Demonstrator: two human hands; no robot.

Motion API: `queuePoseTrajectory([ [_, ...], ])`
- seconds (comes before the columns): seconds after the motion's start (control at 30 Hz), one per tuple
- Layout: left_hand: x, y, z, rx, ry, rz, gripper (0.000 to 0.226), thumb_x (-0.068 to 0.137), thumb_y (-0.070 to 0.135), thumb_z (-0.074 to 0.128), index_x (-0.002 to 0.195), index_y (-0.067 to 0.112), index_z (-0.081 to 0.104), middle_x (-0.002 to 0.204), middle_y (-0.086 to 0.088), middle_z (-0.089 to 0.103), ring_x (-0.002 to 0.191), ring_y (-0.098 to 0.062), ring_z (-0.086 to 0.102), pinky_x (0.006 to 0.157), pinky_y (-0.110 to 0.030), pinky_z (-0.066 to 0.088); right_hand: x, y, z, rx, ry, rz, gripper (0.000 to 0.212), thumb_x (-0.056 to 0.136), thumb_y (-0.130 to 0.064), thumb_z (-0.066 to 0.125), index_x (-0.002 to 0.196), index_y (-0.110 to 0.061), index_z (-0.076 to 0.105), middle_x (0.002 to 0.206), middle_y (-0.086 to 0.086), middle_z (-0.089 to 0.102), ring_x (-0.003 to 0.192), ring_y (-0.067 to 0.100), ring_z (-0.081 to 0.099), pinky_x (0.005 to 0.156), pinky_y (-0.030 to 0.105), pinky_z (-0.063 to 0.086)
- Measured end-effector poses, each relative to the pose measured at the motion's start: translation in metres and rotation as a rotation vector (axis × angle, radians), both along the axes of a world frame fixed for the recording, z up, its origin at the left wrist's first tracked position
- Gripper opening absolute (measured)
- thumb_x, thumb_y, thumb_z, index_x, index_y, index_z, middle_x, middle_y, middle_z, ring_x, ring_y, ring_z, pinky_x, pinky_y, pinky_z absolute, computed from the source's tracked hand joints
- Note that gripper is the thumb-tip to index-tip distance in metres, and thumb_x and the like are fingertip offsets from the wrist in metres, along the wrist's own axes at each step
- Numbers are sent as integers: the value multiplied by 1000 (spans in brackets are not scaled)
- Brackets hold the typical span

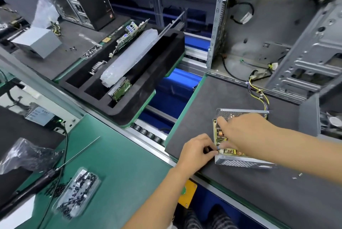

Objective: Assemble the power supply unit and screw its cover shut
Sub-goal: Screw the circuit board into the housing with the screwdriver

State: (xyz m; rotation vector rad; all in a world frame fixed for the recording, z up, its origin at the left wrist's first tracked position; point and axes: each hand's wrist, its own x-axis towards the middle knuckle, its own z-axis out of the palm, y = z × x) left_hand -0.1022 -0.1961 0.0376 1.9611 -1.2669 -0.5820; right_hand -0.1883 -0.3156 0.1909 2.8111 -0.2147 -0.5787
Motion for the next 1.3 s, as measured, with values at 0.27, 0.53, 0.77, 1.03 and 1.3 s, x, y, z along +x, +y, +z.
queuePoseTrajectory([
  [0.27, 14, 0, 9, -44, 167, -64, 10, 82, 4, 71, 89, 11, 74, 93, 1, 64, 76, -11, 61, 68, -22, 50, 4, -2, 3, -9, 13, 136, 21, 88, -5, 50, 106, -14, 41, 106, 5, 44, 85, 25, 60, 43, 29, 18],
  [0.53, 15, -11, 42, -134, 395, -130, 24, 77, 19, 82, 98, 16, 71, 88, 0, 66, 80, -25, 57, 73, -35, 50, 2, 1, 5, 24, -78, 72, 26, 95, -38, 45, 107, -16, 38, 100, 2, 56, 76, 21, 63, 43, 26, 17],
  [0.77, 21, -12, 42, -118, 382, -171, 16, 84, 21, 77, 98, 26, 73, 73, 16, 60, 66, -3, 49, 62, -15, 39, 1, -9, 6, 82, -2, 165, 35, 82, -2, 52, 113, -13, 39, 107, 6, 38, 85, 24, 60, 51, 32, 33],
  [1.03, 19, -12, 47, -133, 397, -181, 18, 82, 19, 77, 95, 30, 74, 74, 25, 63, 70, 4, 54, 66, -9, 38, -4, -4, 8, -49, -112, 101, 24, 97, -39, 42, 107, -18, 40, 94, 1, 63, 79, 25, 65, 43, 27, 13],
  [1.3, 22, -14, 59, -76, 424, -247, 26, 82, 17, 78, 105, 24, 69, 87, 14, 66, 69, 4, 55, 66, -13, 43, -6, -7, 14, 29, -55, 115, 21, 98, -24, 41, 116, -12, 44, 106, 6, 53, 85, 26, 61, 47, 27, 23],
])
